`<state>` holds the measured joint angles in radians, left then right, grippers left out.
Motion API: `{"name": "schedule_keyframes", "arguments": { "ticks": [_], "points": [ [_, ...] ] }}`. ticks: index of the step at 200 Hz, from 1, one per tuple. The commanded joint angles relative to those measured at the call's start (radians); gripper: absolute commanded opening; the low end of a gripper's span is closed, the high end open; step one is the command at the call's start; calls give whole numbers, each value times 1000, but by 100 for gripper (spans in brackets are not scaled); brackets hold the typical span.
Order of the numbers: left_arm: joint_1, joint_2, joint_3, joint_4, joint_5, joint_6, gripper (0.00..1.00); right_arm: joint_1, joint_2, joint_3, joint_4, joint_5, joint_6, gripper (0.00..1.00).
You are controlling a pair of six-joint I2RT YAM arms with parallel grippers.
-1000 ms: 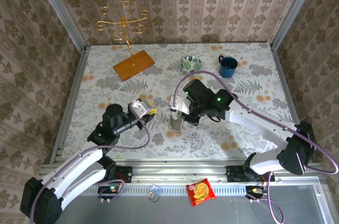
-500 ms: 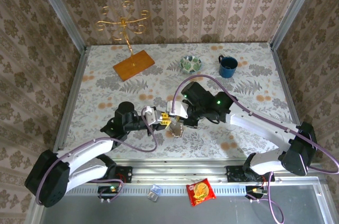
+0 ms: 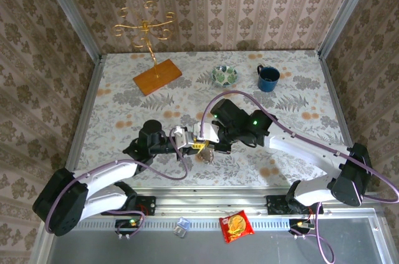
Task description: Put the keys on the keyring
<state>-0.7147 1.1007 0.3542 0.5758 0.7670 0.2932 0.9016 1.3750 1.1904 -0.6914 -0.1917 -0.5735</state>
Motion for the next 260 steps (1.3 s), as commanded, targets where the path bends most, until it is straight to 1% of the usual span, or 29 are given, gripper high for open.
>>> {"name": "schedule_keyframes", "arguments": {
  "ticks": [1, 31, 40, 63, 74, 84, 89, 101, 111, 120, 137, 151, 206, 231, 260],
  "points": [
    [-11, 14, 19, 67, 24, -2, 21, 12, 10, 38, 24, -25, -4, 0],
    [-17, 33, 14, 112, 25, -20, 18, 20, 10, 40, 32, -26, 3, 0],
    [-18, 35, 13, 114, 23, -20, 14, 22, 10, 39, 36, -25, 8, 0],
    [-18, 30, 11, 117, 22, -14, 0, 22, 10, 34, 42, -31, 19, 0],
    [-19, 22, 7, 118, 19, -12, 0, 16, 0, 17, 66, -26, 34, 0],
    [-18, 16, 1, 123, 15, -14, 0, -3, -29, -11, 99, -39, 56, 16],
    [-18, 12, -1, 124, 13, -16, 0, -15, -47, -31, 117, -53, 68, 22],
    [-19, 6, -7, 127, 14, -18, 0, -56, -100, -86, 173, -106, 96, 29],
    [-18, 2, -12, 130, 14, -21, 0, -86, -147, -143, 228, -157, 108, 31],
    [-18, 0, -15, 136, 17, -25, 0, -99, -192, -199, 285, -181, 99, 32],
    [-20, 3, -21, 153, 20, -35, 0, -100, -265, -320, 410, -182, 67, 31],
    [-20, 4, -23, 161, 24, -43, 0, -100, -291, -366, 458, -182, 52, 30],
    [-22, 11, -23, 179, 35, -58, 0, -86, -240, -345, 437, -173, 9, 28],
    [-21, 11, -23, 180, 43, -61, 0, -84, -232, -344, 453, -157, 4, 25],
    [-21, 15, -23, 181, 49, -63, 0, -80, -228, -343, 463, -170, 3, 21]
  ]
}}
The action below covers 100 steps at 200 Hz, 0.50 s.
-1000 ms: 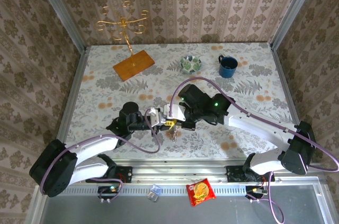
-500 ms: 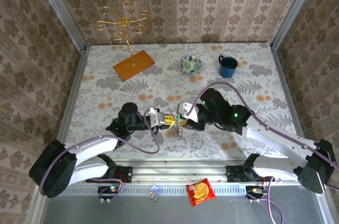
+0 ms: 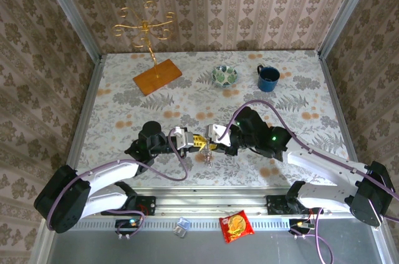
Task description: Put the keys on the keyring
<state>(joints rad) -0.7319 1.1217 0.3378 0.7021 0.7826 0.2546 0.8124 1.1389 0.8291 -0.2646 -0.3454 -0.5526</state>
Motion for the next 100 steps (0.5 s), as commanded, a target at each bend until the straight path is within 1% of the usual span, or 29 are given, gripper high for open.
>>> {"name": "schedule_keyframes", "arguments": {
  "ticks": [1, 37, 54, 67, 71, 81, 94, 100],
  "points": [
    [-4, -5, -6, 56, 34, -24, 0, 9, 8, 19, 36, -16, -18, 21],
    [-4, 3, -5, 71, 40, -30, 0, 14, 17, 25, 49, -26, -15, 19],
    [-4, 7, -3, 76, 41, -32, 0, 16, 25, 31, 51, -36, -15, 12],
    [-4, 8, -3, 79, 40, -34, 0, 17, 32, 37, 47, -50, -17, 4],
    [-4, 7, -3, 79, 40, -32, 0, 17, 34, 40, 44, -53, -18, 0],
    [-4, 5, -5, 79, 27, -32, 0, 18, 37, 48, 28, -55, -24, 0],
    [-4, -2, -9, 79, 8, -29, 7, 20, 39, 61, 4, -51, -33, 0],
    [-4, -7, -11, 79, -1, -26, 12, 20, 39, 66, -7, -48, -37, 0]
  ]
}}
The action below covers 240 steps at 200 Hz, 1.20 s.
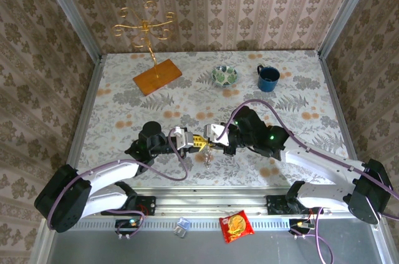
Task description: Put the keys on the keyring
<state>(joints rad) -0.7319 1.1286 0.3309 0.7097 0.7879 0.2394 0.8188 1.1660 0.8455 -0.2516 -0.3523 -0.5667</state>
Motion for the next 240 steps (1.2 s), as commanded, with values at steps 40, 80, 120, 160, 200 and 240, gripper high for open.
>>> {"name": "schedule_keyframes", "arguments": {
  "ticks": [40, 80, 120, 160, 200, 240],
  "points": [
    [-6, -31, -1, 60, -41, 8, 19, 21, 27, 90, -95, -43, -45, 0],
    [-12, -30, 10, 53, -34, 15, 15, 35, 54, 116, -111, -51, -43, 0],
    [-15, -48, 6, 47, -33, 34, 0, 36, 66, 129, -125, -18, -31, 8],
    [-14, -87, 2, -10, -53, 55, 0, 3, -13, 73, -81, -11, -7, 20],
    [-15, -103, -1, -14, -84, 45, 0, -6, -42, 67, -56, -10, 31, 26],
    [-15, -264, 27, -231, -286, 41, 0, -44, -117, 31, 76, 98, 203, 36]
  ]
}}
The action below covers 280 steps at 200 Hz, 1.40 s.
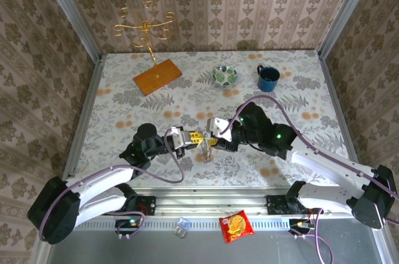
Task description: Put the keys on the keyring
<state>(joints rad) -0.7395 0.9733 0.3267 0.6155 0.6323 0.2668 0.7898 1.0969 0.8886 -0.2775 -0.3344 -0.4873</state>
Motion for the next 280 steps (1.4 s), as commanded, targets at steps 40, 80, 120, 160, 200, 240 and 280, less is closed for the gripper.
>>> {"name": "schedule_keyframes", "arguments": {
  "ticks": [40, 80, 120, 160, 200, 240, 280],
  "points": [
    [13, -321, 102, -476, -348, -15, 0, -15, 21, 35, 74, 276, 341, 37],
    [101, -491, 142, -699, -596, -100, 0, 54, 182, 97, 99, 318, 487, 37],
    [244, -596, 189, -877, -753, -99, 0, 100, 412, 223, 114, 322, 709, 36],
    [362, -644, 246, -965, -855, -73, 0, 139, 695, 452, 55, 208, 843, 35],
    [424, -715, 268, -981, -1022, -25, 0, 171, 955, 693, 24, 135, 909, 35],
    [437, -775, 273, -953, -1132, 17, 0, 204, 1181, 937, -21, 73, 935, 36],
    [437, -788, 295, -959, -1140, 44, 0, 222, 1323, 1126, -74, 57, 946, 36]
  ]
}}
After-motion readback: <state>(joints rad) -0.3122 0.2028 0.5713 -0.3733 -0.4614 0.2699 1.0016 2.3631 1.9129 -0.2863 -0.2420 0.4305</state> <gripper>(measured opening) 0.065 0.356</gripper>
